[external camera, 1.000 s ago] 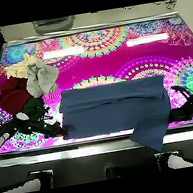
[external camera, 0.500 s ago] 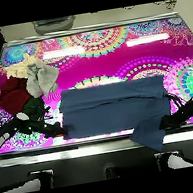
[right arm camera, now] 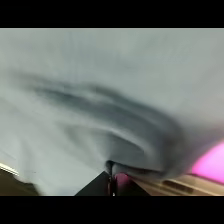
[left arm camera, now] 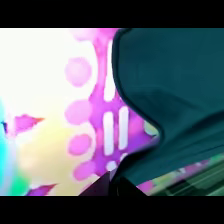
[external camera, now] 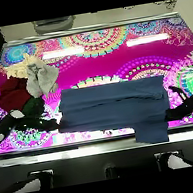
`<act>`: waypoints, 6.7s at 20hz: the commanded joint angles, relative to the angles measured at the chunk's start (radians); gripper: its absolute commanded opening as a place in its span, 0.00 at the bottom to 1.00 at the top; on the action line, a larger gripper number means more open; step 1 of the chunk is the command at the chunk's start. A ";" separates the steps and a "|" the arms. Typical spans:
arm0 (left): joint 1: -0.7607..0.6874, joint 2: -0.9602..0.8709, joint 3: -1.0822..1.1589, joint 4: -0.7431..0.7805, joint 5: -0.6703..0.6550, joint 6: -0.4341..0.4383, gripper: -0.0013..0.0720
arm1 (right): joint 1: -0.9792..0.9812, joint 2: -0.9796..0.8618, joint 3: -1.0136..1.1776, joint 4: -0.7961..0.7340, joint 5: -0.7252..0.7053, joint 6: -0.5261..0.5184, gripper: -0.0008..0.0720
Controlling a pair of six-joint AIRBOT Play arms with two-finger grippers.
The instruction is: Fold the shirts.
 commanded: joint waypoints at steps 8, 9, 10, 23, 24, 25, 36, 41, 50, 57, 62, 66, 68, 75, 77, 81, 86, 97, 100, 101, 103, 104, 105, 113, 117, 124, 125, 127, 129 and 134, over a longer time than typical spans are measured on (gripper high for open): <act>-0.003 -0.259 0.528 -0.038 0.003 -0.117 0.05 | 0.168 -0.262 0.558 0.085 -0.219 0.065 0.07; -0.003 -0.317 0.591 -0.037 -0.001 -0.137 0.05 | 0.193 -0.323 0.606 0.085 -0.251 0.085 0.07; -0.002 -0.373 0.651 -0.037 -0.008 -0.158 0.05 | 0.212 -0.375 0.644 0.085 -0.274 0.103 0.07; 0.017 -0.546 0.852 -0.164 -0.112 -0.154 0.85 | 0.160 -0.443 0.704 0.097 -0.207 0.120 0.85; 0.017 -0.514 0.852 -0.164 -0.110 -0.145 0.85 | 0.113 -0.437 0.704 0.106 -0.185 0.121 0.85; 0.016 -0.480 0.852 -0.164 -0.111 -0.140 0.83 | 0.066 -0.440 0.704 0.123 -0.155 0.121 0.87; -0.074 -0.182 0.852 -0.164 -0.110 -0.141 0.83 | 0.002 -0.661 0.704 0.358 -0.034 0.131 0.99; -0.173 -0.166 0.851 -0.164 -0.117 -0.140 0.83 | 0.083 -0.650 0.704 0.349 -0.120 0.174 0.25; -0.525 -0.286 0.715 -0.165 0.170 -0.215 0.05 | 0.089 -0.259 0.704 0.349 0.050 0.115 0.07; -0.693 -0.554 0.890 -0.323 0.233 -0.283 0.05 | 0.088 0.058 0.704 0.356 0.117 0.192 0.07; -0.779 -0.712 1.078 -0.404 0.241 -0.342 0.05 | 0.088 0.130 0.704 0.356 0.180 0.210 0.07; -0.834 -0.825 1.210 -0.428 0.240 -0.399 0.05 | 0.088 0.143 0.704 0.354 0.216 0.214 0.07; -0.866 -0.872 1.257 -0.494 0.250 -0.399 0.05 | 0.088 0.143 0.704 0.347 0.224 0.225 0.07; -0.857 -0.927 1.267 -0.620 0.236 -0.299 0.05 | 0.089 0.137 0.704 0.346 0.166 0.256 0.07; -0.804 -0.856 1.266 -0.546 0.109 -0.221 0.05 | 0.089 0.114 0.704 0.364 0.147 0.260 0.07; -0.672 -0.593 1.266 -0.198 -0.010 -0.221 0.05 | 0.250 0.031 0.704 0.372 0.056 0.266 0.07; -0.392 -0.257 1.266 -0.003 -0.035 -0.248 0.05 | 0.567 -0.154 0.704 0.404 -0.169 0.334 0.07; -0.140 0.013 1.209 0.009 -0.163 -0.256 0.05 | 0.778 -0.510 0.704 0.793 -0.394 0.206 0.90; -0.140 0.013 1.160 0.010 -0.161 -0.243 0.05 | 0.692 -0.467 0.704 0.699 -0.293 0.177 0.91; -0.140 0.013 1.141 0.011 -0.161 -0.244 0.05 | 0.647 -0.448 0.704 0.639 -0.254 0.183 0.91; -0.140 0.013 1.107 0.024 -0.161 -0.239 0.05 | 0.543 -0.406 0.704 0.466 -0.160 0.225 0.93; -0.140 0.013 1.095 0.032 -0.161 -0.235 0.05 | 0.488 -0.389 0.704 0.351 -0.095 0.251 0.94; -0.140 0.013 1.087 0.032 -0.159 -0.231 0.05 | 0.443 -0.384 0.704 0.236 -0.031 0.280 0.94; -0.142 0.008 1.079 0.031 -0.155 -0.243 0.05 | 0.380 -0.420 0.354 0.422 -0.274 0.319 0.92; -0.164 0.006 1.079 0.032 -0.153 -0.248 0.05 | 0.380 -0.449 0.353 0.674 -0.343 0.155 0.19; -0.209 -0.031 1.073 0.032 -0.132 -0.253 0.05 | 0.163 -0.402 0.566 0.692 -0.172 0.021 0.07; -0.217 -0.034 1.062 0.032 -0.132 -0.253 0.05 | 0.105 -0.394 0.592 0.665 -0.150 0.034 0.07; -0.229 -0.034 1.030 0.031 -0.132 -0.255 0.05 | -0.029 -0.364 0.613 0.616 -0.114 0.044 0.07; -0.241 -0.034 0.999 0.032 -0.133 -0.260 0.05 | -0.172 -0.325 0.613 0.552 -0.087 0.044 0.07; -0.269 -0.031 0.985 0.031 -0.134 -0.260 0.05 | -0.518 -0.257 0.612 0.343 0.001 0.098 0.07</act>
